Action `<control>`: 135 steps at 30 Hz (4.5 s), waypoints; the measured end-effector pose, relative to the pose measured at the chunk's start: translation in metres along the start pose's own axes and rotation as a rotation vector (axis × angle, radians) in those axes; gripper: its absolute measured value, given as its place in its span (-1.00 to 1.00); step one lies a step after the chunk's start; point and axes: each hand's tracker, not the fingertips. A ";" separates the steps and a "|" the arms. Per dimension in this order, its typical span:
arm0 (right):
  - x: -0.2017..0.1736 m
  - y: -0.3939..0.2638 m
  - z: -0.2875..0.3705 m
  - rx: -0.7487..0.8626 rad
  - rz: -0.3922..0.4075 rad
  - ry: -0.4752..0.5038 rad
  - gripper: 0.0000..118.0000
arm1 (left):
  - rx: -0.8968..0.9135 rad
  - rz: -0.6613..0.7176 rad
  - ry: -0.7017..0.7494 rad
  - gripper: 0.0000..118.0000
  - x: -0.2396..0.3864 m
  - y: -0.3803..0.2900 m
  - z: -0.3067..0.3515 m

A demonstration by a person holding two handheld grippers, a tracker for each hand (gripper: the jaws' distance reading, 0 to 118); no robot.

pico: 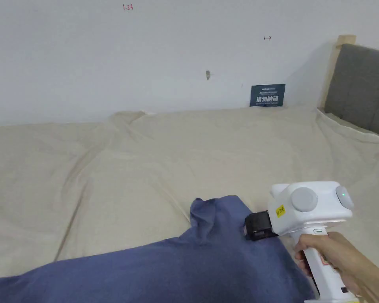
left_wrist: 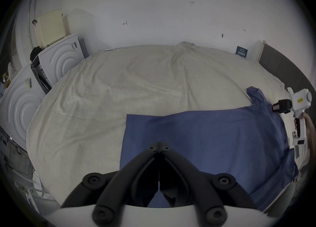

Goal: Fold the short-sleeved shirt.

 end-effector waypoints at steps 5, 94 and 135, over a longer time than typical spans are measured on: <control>-0.017 0.003 -0.007 -0.062 0.076 -0.080 -0.29 | -0.033 0.015 0.020 -1.00 -0.006 -0.002 -0.014; -0.075 -0.290 0.269 0.449 0.161 0.106 -1.00 | -0.004 0.255 -0.134 -0.85 -0.079 -0.189 0.165; -0.206 -0.295 0.200 0.137 0.279 0.313 -1.00 | -0.191 0.633 -0.663 1.00 -0.159 -0.166 0.018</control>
